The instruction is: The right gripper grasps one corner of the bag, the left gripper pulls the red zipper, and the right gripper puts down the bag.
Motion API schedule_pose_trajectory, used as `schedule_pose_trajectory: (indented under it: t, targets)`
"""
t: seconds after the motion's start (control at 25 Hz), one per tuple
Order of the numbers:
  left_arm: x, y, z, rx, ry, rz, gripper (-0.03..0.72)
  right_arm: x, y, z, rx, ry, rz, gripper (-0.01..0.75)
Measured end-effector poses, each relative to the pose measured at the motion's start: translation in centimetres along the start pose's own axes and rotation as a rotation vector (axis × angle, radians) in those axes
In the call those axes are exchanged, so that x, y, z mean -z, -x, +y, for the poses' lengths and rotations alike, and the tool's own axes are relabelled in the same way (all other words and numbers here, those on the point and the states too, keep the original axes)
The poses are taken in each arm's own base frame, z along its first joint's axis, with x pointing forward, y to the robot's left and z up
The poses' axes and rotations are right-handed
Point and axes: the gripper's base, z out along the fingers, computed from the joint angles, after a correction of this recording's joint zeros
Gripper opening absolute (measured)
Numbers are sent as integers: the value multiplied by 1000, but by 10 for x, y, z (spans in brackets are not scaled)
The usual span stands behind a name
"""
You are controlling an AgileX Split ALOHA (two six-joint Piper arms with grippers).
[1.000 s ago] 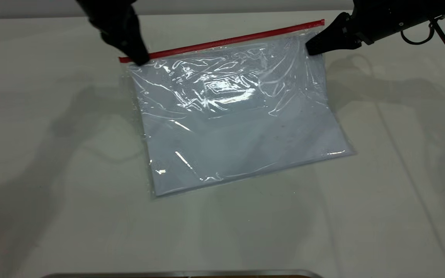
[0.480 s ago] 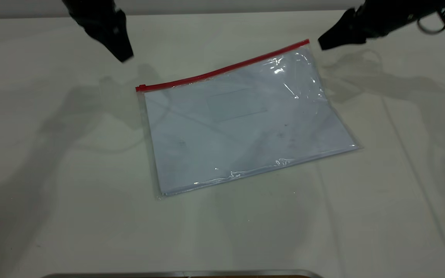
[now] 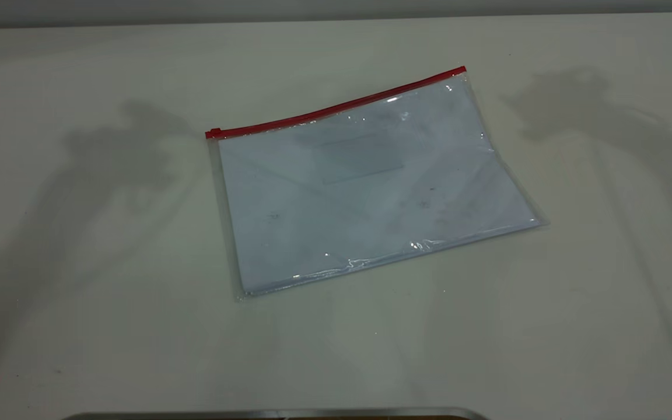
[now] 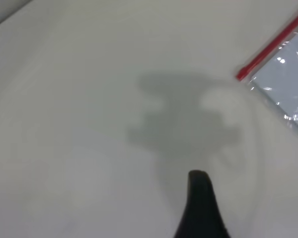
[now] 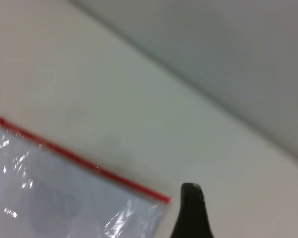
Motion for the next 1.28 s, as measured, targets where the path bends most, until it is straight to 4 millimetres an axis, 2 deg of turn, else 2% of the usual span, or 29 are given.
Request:
schedule_pose_trajectory:
  t: [0.12,0.24,0.36,0.52,0.64,0.76,0.84,0.92,1.12,1.2,1.28]
  targets:
    - [49,-20,-2,93,14,27,550,67,33,18,28,-71,-63,593]
    - [79,-29,-3,137,31,-34,516,131,53,46,29,-98,-99,587]
    - [101,-36,-4,167,42,-87,491,181,58,74,2,-83,-99,587]
    - [130,-49,-8,257,38,-163,460,230,53,108,-54,-44,-65,587]
    - [156,-70,-17,319,-5,-226,446,257,45,127,-103,-46,-41,587]
    - [180,-103,-32,367,-64,-284,438,275,29,144,-157,-68,-50,587]
    - [194,-130,-42,367,-88,-325,437,282,11,158,-177,-66,-41,587]
    - [199,-157,-51,340,-89,-342,437,291,-12,175,-182,-64,-39,587]
    - [191,-228,-68,298,-17,-352,435,299,-76,213,-189,-63,-20,581]
    - [183,-248,-72,296,6,-349,435,305,-98,228,-176,-74,-41,578]
    - [173,-268,-77,294,22,-344,435,304,-121,238,-173,-82,-37,577]
